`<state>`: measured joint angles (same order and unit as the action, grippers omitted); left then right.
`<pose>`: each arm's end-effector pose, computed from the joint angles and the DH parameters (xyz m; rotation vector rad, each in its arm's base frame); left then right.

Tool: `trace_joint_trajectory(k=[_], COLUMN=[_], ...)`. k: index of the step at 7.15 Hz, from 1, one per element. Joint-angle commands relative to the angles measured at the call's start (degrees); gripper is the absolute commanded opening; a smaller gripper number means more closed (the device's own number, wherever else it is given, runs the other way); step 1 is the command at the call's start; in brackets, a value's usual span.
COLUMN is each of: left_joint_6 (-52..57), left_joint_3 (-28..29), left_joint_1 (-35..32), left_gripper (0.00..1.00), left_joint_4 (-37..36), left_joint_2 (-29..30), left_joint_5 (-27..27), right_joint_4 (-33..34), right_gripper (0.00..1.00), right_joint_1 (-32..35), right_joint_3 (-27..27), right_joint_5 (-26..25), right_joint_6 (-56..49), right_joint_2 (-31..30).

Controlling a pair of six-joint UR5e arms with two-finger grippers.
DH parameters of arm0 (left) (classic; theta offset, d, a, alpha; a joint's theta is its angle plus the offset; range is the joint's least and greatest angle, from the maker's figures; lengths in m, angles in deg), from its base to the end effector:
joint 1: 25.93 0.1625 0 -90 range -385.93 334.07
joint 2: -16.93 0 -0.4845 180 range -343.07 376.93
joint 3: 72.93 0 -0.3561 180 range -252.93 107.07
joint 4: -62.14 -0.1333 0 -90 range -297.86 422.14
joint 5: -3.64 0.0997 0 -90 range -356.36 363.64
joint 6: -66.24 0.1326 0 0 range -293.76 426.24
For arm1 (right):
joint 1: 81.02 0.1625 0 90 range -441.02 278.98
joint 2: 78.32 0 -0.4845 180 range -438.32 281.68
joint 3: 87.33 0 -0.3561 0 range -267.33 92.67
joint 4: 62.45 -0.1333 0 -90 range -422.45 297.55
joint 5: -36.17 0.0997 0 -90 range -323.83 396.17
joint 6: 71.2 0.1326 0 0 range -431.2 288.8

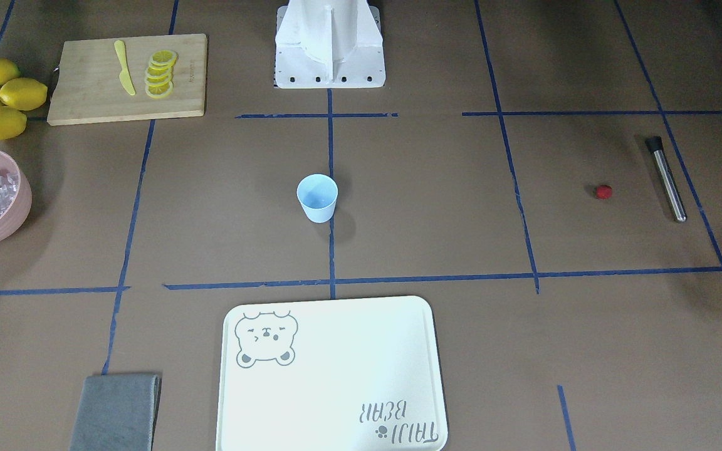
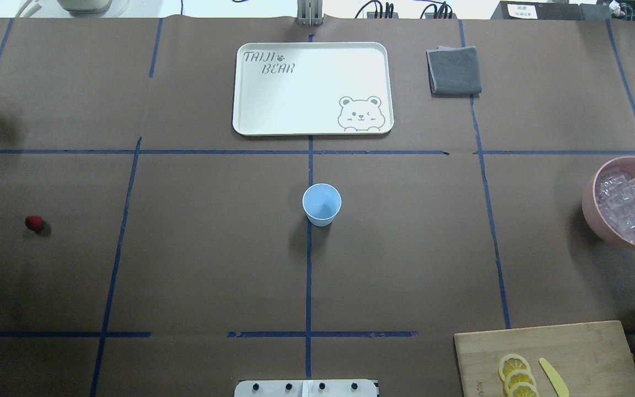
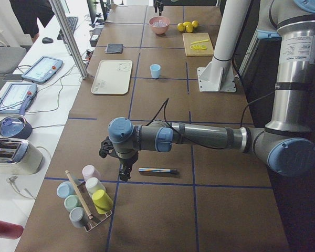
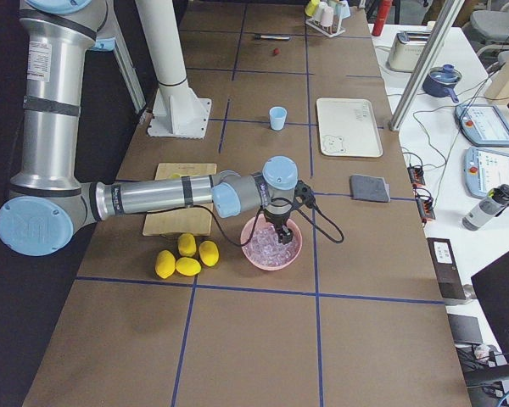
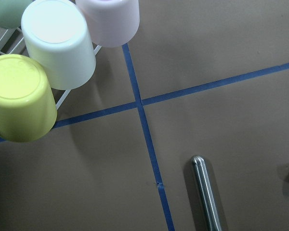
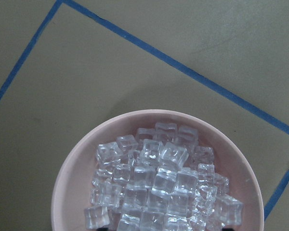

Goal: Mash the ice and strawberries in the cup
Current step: 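Lower the right gripper into the pink bowl and grasp an ice cube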

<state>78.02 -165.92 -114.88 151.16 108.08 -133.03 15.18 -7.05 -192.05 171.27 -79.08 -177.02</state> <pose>-0.0282 -0.4701 0.7065 0.1283 0.8079 0.2338 -0.0740 -0.4001 0.6614 0.2508 -0.8090 -0.5187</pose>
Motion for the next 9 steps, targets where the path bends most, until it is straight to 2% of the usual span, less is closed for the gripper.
trace_joint_trajectory(k=[1,3,6,9], left_joint_6=[-0.2,-0.2,-0.2,-0.3], left_joint_3=[-0.1,-0.1,-0.1,-0.2], left_joint_1=[0.0,0.0,0.0,0.0], left_gripper=[1.0,1.0,1.0,1.0], left_joint_4=[0.0,0.0,0.0,0.0], left_joint_2=[0.0,0.0,0.0,0.1], left_joint_5=[-0.1,-0.2,-0.3,-0.3], right_joint_4=[0.0,0.1,0.1,0.2], right_gripper=[0.78,0.71,0.64,0.61], right_joint_1=[-0.2,-2.5,-4.2,-5.9], right_joint_3=[0.1,1.1,4.1,4.7], right_joint_5=[-1.7,-4.1,-4.4,-4.0], right_joint_6=[-2.5,-2.6,-2.6,-2.5], right_joint_2=[-2.0,-1.8,-1.2,-1.0])
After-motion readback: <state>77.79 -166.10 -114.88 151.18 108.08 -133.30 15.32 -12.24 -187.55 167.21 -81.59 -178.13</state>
